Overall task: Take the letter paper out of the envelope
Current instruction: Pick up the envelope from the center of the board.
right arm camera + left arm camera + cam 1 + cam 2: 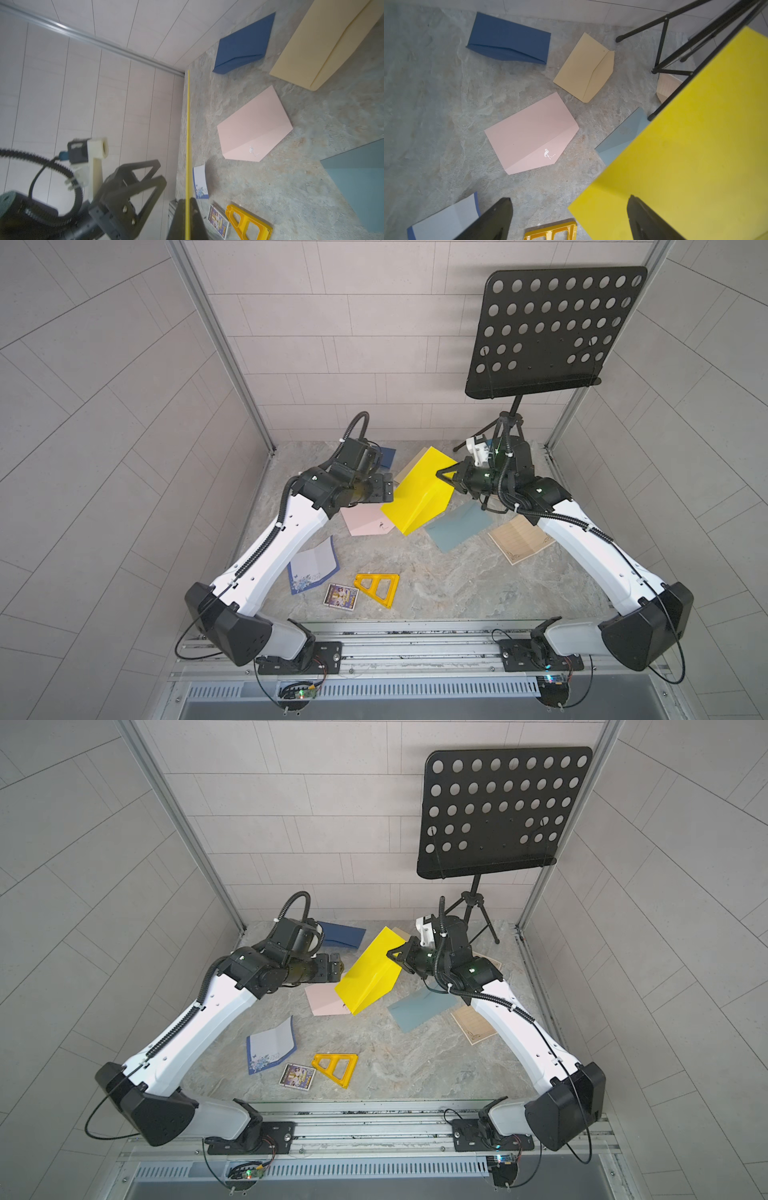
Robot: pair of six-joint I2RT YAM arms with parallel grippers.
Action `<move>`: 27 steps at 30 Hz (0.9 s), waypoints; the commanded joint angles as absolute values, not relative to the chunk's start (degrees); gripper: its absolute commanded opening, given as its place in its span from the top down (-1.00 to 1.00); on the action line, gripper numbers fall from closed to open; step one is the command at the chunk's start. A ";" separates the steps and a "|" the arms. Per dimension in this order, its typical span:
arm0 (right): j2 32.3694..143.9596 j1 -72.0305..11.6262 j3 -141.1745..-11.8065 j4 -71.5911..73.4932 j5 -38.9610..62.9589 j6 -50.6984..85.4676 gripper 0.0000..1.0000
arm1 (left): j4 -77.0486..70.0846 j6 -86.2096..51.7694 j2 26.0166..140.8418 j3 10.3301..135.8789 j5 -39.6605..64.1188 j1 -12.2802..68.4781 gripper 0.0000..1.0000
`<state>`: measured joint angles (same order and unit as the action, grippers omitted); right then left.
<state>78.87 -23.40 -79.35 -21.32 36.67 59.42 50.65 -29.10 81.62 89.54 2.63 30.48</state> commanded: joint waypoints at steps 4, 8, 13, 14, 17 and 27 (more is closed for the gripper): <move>82.15 -22.94 -84.78 -24.26 50.97 53.06 1.00 | 40.05 -37.09 79.18 83.71 19.25 26.26 -0.85; 82.66 -22.94 -85.57 -25.08 54.33 52.60 1.00 | 27.43 -42.88 78.36 76.65 33.40 22.31 -0.75; 82.10 -22.94 -84.20 -24.24 55.98 52.91 1.00 | 16.30 -47.69 77.43 71.62 40.99 20.03 -0.67; 81.99 -22.94 -83.88 -23.77 56.14 53.32 1.00 | 12.53 -49.91 77.44 70.02 42.77 20.04 -0.65; 82.08 -22.40 -84.27 -23.98 56.88 53.48 1.00 | 2.61 -55.19 76.43 65.13 46.80 19.70 -0.64; 83.48 -19.18 -84.95 -25.08 61.15 53.54 1.00 | -12.80 -62.21 74.63 60.19 52.81 18.55 -0.62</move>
